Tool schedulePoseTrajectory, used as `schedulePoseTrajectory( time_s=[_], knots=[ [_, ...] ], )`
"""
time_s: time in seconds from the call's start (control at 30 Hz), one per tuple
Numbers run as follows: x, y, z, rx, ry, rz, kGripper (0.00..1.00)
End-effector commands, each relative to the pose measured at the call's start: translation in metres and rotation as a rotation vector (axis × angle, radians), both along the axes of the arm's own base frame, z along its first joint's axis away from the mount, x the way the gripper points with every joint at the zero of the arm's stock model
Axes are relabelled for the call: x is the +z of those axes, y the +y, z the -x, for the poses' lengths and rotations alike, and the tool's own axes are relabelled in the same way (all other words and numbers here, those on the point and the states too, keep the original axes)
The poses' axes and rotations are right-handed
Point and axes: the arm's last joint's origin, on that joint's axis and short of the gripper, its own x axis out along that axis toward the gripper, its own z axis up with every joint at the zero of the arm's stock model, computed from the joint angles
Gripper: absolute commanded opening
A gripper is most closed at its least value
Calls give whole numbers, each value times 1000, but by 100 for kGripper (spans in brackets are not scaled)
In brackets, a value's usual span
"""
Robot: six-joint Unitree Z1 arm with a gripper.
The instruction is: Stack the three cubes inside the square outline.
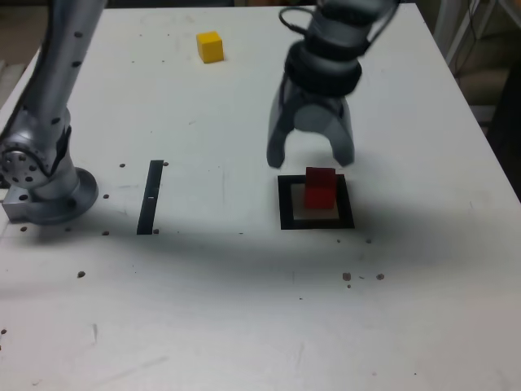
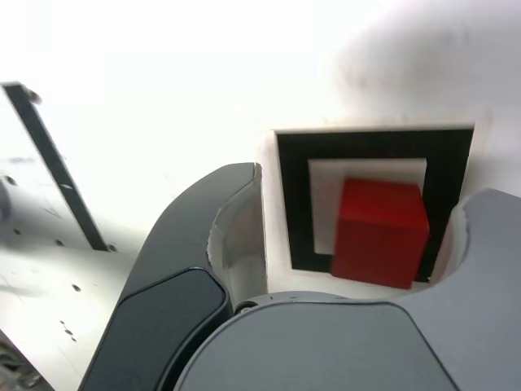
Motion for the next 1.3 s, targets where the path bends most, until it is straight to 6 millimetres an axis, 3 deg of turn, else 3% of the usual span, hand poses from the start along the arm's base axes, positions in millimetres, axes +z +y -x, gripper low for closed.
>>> schedulePoseTrajectory(
  time_s=[0.0, 0.43, 0.83, 1.27],
  knots=[
    [6, 9, 5, 6, -11, 0, 99],
    [16, 101, 39, 33, -21, 27, 99],
    [14, 188, 74, 180, -35, 21, 99],
    [19, 264, 107, 294, -52, -31, 99]
  ],
)
